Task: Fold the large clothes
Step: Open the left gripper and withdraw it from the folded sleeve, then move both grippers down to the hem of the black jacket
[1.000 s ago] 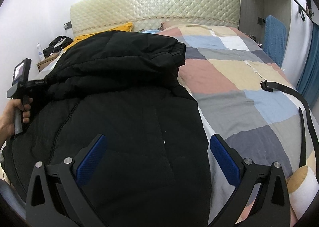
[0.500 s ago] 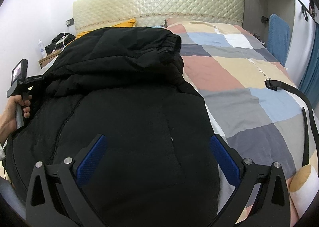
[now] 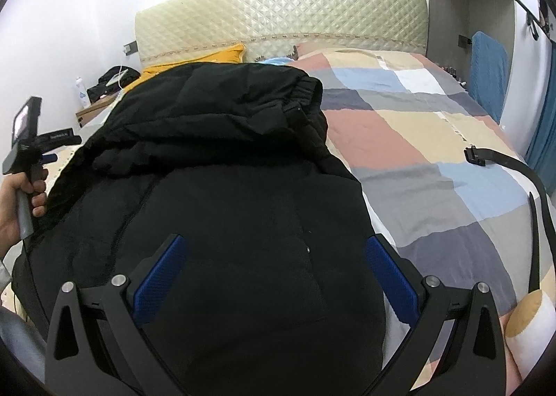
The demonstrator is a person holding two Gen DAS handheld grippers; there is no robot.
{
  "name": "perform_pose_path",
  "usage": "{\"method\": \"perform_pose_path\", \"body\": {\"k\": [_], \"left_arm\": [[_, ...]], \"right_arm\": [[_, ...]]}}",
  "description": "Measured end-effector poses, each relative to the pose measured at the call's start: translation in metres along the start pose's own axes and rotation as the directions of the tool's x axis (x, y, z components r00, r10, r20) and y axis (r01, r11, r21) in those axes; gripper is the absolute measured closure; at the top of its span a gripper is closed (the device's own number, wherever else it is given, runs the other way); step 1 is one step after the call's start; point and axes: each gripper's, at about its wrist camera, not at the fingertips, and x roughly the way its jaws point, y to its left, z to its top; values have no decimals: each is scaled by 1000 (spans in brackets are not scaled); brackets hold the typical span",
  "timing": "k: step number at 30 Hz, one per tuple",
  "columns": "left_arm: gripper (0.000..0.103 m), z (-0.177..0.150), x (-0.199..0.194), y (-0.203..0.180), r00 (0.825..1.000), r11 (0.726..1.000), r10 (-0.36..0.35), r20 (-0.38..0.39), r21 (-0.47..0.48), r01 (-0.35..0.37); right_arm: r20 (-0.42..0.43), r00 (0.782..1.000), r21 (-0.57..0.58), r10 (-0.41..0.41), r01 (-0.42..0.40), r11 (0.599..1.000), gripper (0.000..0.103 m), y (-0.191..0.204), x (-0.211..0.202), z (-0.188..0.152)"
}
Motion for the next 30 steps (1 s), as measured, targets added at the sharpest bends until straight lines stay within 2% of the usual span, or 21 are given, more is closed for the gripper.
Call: {"method": "perform_pose_path", "body": {"k": [4, 9, 11, 16, 21, 24, 27, 30], "left_arm": [[14, -8, -49, -24, 994, 995, -97, 44, 10, 97], [14, -28, -95, -52, 982, 985, -159, 99, 80, 152], [14, -41, -114, -63, 974, 974, -201, 104, 125, 187], [14, -61, -162, -82, 956, 948, -257, 139, 231, 221], [14, -84, -204, -83, 935, 927, -326, 136, 238, 289], [14, -101, -219, -79, 936, 923, -332, 117, 245, 297], [14, -117, -235, -75, 937, 922, -330, 114, 251, 294], [14, -127, -247, -67, 938, 932, -315, 142, 235, 277]], "right_arm": [[16, 1000, 11, 8, -8, 1000, 0, -2, -5, 0], [42, 999, 36, 12, -14, 999, 0, -9, -15, 1], [48, 999, 45, 15, -18, 999, 0, -10, -18, 1], [71, 997, 27, 36, -38, 999, 0, -6, -28, 1], [90, 992, 59, 90, -96, 994, 0, -9, -45, -4], [103, 987, 94, 126, -136, 986, 0, -13, -57, -9], [134, 984, 84, 117, -129, 988, 0, -12, -72, -14], [138, 983, 77, 118, -130, 989, 0, -10, -79, -16]]}}
